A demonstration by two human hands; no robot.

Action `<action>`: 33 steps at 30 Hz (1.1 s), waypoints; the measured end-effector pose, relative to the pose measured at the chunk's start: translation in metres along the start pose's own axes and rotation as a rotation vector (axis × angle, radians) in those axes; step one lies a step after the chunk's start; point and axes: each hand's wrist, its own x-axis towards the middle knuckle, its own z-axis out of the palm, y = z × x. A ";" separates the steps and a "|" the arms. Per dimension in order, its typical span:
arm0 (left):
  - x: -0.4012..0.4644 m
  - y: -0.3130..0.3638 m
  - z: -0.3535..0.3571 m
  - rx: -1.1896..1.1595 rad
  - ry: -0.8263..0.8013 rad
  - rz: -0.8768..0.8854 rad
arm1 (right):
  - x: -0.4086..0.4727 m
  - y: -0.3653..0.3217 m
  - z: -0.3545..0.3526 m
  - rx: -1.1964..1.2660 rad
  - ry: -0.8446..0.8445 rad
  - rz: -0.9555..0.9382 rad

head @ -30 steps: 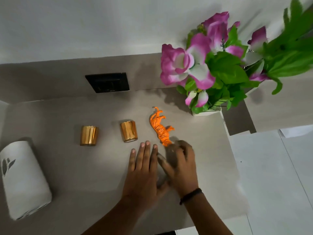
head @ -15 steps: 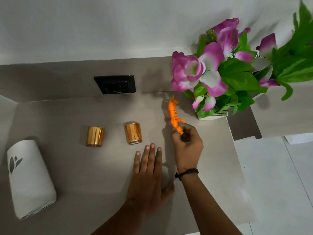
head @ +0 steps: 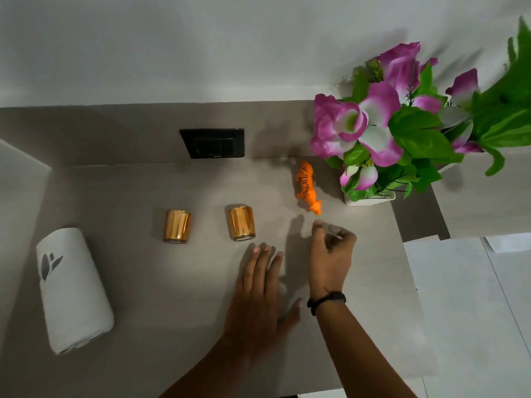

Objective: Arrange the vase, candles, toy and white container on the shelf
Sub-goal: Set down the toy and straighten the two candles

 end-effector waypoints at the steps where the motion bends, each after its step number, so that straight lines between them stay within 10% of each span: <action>1: -0.005 -0.002 -0.006 -0.120 0.066 -0.065 | -0.010 0.005 -0.003 -0.047 -0.048 -0.002; 6: 0.004 -0.048 -0.067 -0.129 0.473 -0.534 | -0.034 -0.001 0.020 -0.367 -0.379 -0.180; 11: 0.065 -0.114 -0.126 -0.132 0.103 -0.880 | -0.022 -0.031 0.064 -0.572 -0.516 -0.203; 17: 0.093 -0.134 -0.132 -0.259 -0.003 -0.870 | -0.019 -0.043 0.091 -0.692 -0.642 -0.217; 33: 0.133 -0.131 -0.098 -0.509 0.404 -0.692 | 0.023 -0.037 0.128 -0.322 -0.459 -0.472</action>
